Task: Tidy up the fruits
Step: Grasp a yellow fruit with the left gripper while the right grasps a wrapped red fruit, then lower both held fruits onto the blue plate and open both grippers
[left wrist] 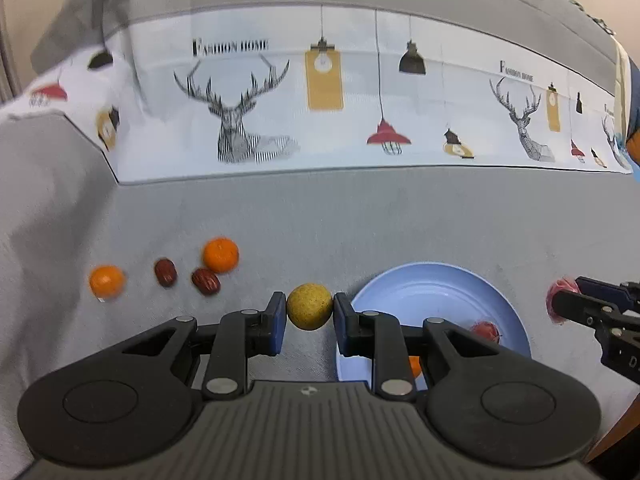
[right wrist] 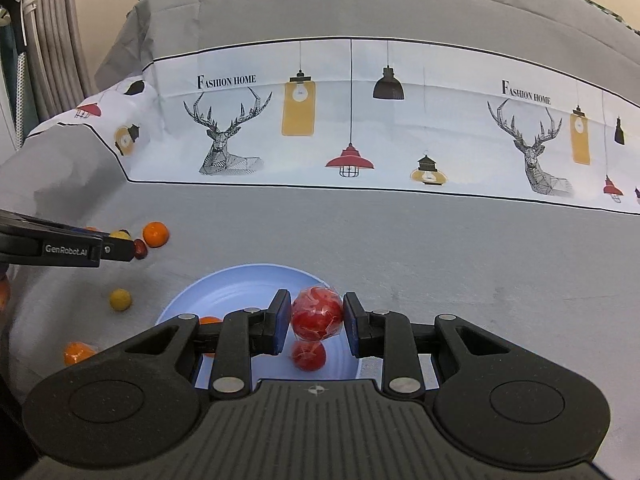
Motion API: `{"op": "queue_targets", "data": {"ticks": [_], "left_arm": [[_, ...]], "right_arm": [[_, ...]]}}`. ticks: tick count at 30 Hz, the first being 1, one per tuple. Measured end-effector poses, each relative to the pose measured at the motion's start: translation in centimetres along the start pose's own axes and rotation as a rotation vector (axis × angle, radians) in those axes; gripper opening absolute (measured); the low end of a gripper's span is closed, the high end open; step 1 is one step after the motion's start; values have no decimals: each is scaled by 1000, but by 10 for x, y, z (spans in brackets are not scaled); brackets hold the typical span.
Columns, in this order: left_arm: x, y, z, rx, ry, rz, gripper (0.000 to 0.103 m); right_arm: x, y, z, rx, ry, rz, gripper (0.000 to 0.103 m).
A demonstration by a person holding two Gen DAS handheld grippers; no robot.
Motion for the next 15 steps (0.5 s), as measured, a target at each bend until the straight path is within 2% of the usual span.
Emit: {"op": "queue_targets", "data": {"ticks": [4,11,15], "left_arm": [[3,10,-4,-38,-17,-24,27],[35,10,-16,-23,140,-62,27],[46,11,-19,-11,187,-74,27]], "right_arm": [[1,4,-1,-7,5,1,30],[1,11,-2,-22,0,7,30],[-3,14,-2,-34,-7,20,30]]}}
Point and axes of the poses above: each gripper's, at about its wrist camera, not at the fingertips, and y roughly the way its jaws point, x to its right, z to its top, the point moved 10 cm from there along y, roughly the way its jaws point, and after that the axes turned 9 degrees about -y, right-handed, at the moved point
